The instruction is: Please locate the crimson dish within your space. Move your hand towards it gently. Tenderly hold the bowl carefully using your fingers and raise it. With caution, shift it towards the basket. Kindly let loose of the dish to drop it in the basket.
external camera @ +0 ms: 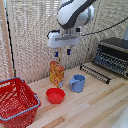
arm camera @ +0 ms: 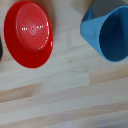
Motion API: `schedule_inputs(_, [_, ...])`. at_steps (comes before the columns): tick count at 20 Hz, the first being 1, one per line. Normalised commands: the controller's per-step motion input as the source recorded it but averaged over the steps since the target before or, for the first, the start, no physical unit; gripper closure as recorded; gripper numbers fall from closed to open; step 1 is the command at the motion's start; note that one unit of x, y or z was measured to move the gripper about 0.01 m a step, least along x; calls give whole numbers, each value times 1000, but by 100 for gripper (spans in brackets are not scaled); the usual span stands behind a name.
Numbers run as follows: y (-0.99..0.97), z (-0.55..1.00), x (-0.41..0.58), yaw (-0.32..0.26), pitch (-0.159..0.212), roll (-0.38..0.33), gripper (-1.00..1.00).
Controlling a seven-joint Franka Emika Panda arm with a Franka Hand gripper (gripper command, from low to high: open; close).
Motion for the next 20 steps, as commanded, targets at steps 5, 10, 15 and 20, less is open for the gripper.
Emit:
schedule_inputs(5, [248, -209, -563, 36, 20, -24, -100])
schedule_inputs(10, [257, -222, -499, 35, 42, -23, -100])
schedule_inputs(15, [164, -346, -234, 12, 45, -11, -100])
schedule_inputs(20, [226, -438, -83, 0, 22, -23, -100])
